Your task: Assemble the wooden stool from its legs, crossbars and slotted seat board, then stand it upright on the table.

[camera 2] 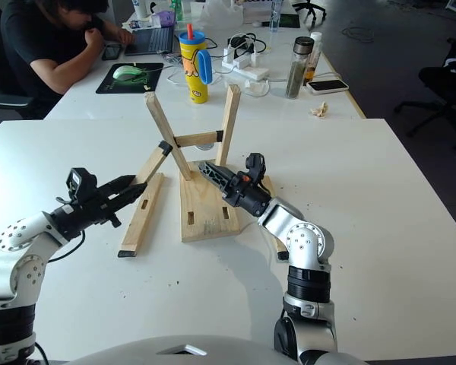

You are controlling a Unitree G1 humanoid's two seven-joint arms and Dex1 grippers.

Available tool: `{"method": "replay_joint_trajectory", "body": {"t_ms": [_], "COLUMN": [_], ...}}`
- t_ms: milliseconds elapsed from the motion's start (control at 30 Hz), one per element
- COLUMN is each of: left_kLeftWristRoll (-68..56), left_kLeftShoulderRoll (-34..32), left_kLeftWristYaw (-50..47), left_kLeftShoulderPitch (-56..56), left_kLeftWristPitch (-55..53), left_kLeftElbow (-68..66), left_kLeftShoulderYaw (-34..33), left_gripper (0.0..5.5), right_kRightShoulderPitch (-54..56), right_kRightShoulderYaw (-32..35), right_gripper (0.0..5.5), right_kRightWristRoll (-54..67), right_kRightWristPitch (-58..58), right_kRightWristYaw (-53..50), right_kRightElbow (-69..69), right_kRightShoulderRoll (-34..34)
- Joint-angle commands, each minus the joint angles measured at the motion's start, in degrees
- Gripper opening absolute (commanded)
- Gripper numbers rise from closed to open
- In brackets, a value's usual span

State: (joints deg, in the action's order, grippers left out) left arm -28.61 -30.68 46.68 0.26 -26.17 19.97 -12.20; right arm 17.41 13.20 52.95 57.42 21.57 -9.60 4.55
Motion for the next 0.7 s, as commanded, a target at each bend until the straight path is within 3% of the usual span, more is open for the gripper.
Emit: {"method": "replay_joint_trajectory", "body": {"t_ms": [33,200,400,700], "left_kLeftWristRoll": [2.22,6.45,6.15,6.28], "left_kLeftShoulderRoll": [2.44,4.11,4.43,5.33], "left_kLeftWristYaw": [-2.62,-6.05,-7.03,-9.34], "left_kLeftShoulderPitch": [-1.50,-1.51,-0.93,-1.42], "left_kLeftWristPitch": [2.68,6.16,6.10,5.15], "left_kLeftElbow": [2.77,4.21,5.47,6.86], "left_kLeftShoulderYaw": [4.78,9.26,11.01,13.91], "left_gripper": [1.35,1.35,1.35,1.35], "right_kRightShoulderPitch": [1.62,4.07,4.63,4.17], "right_kRightShoulderYaw": [3.70,6.53,4.40,0.21], "right_gripper": [3.72,3.72,3.72,2.43], "right_kRightWristRoll": [9.46,19.13,23.25,21.15], "right_kRightWristPitch": [3.00,2.10,-0.24,-2.85], "right_kRightWristYaw": [-6.78,-15.09,-19.50,-19.39], "right_kRightElbow": [0.07,2.74,2.87,2.27], "right_kRightShoulderRoll": [3.55,5.67,4.56,2.85]}}
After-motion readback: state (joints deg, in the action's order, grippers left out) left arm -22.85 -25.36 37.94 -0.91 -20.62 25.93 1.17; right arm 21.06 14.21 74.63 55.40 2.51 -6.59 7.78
